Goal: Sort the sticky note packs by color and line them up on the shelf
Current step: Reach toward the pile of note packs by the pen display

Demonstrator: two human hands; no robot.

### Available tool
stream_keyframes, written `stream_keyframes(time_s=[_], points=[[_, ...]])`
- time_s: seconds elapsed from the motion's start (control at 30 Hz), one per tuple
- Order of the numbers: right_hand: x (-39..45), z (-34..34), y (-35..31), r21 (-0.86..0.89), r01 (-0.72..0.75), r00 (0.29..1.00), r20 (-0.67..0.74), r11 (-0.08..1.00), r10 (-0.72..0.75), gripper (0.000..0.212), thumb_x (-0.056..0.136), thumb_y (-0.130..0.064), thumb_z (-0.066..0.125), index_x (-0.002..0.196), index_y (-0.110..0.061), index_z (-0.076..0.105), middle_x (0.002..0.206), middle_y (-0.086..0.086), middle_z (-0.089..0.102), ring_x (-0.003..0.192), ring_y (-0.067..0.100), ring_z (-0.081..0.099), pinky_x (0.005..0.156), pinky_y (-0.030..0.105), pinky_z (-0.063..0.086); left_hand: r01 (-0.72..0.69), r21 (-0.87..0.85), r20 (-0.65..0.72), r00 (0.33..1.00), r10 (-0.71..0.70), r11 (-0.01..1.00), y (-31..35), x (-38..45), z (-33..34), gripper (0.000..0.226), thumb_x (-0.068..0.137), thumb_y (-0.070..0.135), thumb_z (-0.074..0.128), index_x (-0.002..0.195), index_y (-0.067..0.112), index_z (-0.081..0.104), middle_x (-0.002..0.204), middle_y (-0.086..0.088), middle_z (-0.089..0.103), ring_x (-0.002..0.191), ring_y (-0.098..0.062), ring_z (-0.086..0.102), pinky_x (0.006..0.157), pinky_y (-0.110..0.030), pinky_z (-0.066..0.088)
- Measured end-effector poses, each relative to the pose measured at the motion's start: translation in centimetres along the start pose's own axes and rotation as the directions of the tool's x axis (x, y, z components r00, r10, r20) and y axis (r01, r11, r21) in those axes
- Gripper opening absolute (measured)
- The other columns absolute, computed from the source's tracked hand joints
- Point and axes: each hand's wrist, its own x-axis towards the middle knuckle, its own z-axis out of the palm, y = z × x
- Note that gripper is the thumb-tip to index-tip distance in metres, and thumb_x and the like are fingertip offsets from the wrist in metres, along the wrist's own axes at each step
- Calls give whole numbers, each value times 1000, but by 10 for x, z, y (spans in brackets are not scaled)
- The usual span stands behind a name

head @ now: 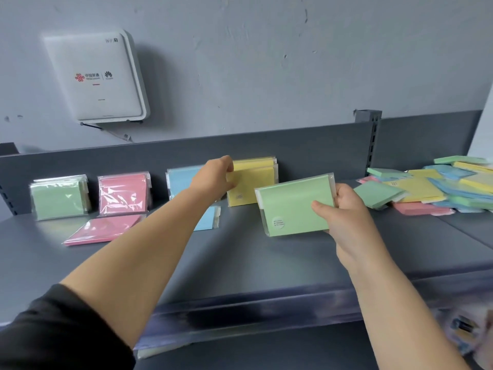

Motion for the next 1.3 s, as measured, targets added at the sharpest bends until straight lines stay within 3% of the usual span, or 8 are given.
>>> stream_keyframes(time_s=[0.3, 0.6, 0.73, 0.9, 1.1, 1.2, 1.3], points=[[1, -1, 10, 6, -46, 999, 29, 999, 46, 25, 89, 2, 49, 95, -21, 53, 103, 2, 66, 98, 20, 63, 77, 32, 47, 21, 196, -77, 997, -6, 980, 3, 30, 21, 29, 89, 23, 55, 116, 13, 50, 110, -9, 59, 97, -31, 56, 65, -31, 38], [0, -1, 9, 7, -53, 999, 11, 999, 53, 25, 89, 2, 49, 98, -20, 54, 105, 3, 66, 99, 20, 63, 81, 34, 47, 106, 236, -109, 991, -82, 966, 3, 32, 27, 35, 85, 23, 59, 112, 9, 42, 113, -8, 54, 94, -32, 56, 65, -33, 38], [-3, 2, 2, 26, -50, 999, -10, 998, 51, 24, 90, 3, 49, 99, -18, 53, 106, 4, 66, 103, 22, 63, 90, 40, 48, 69, 114, -120, 991, -55, 991, -3, 28, 11, 31, 85, 23, 57, 111, 10, 46, 112, -7, 56, 89, -27, 52, 66, -32, 38], [-17, 20, -7, 84, -42, 998, -32, 996, 45, 23, 91, 3, 48, 107, -11, 55, 106, 4, 68, 105, 22, 63, 99, 44, 46, -30, -209, -19, 999, 27, 978, 2, -13, -35, 35, 91, 35, 55, 119, 14, 51, 107, 1, 57, 93, -18, 52, 77, -28, 40], [-50, 68, -14, 170, -24, 999, 52, 985, 15, 25, 92, 3, 47, 107, -14, 56, 101, -1, 69, 99, 16, 64, 94, 39, 47, -77, -407, 84, 989, 121, 910, -11, -110, -83, 23, 88, 41, 56, 106, 28, 54, 95, 14, 59, 87, -10, 61, 67, -22, 46], [-67, 94, -15, 192, -43, 994, 103, 980, 23, 27, 92, 3, 46, 114, -12, 54, 105, -1, 68, 99, 14, 63, 95, 37, 47, -52, -428, 34, 997, 73, 902, -28, -143, -85, 21, 84, 32, 64, 101, 27, 53, 89, 12, 62, 81, -11, 63, 69, -26, 50], [-83, 117, -13, 203, -51, 987, 162, 978, 18, 28, 93, 3, 45, 112, -15, 54, 103, -3, 68, 99, 14, 63, 94, 38, 48, 52, -608, 10, 998, -58, 792, -48, -167, -86, 13, 84, 16, 66, 90, 22, 56, 85, 6, 69, 71, -12, 65, 62, -23, 50]])
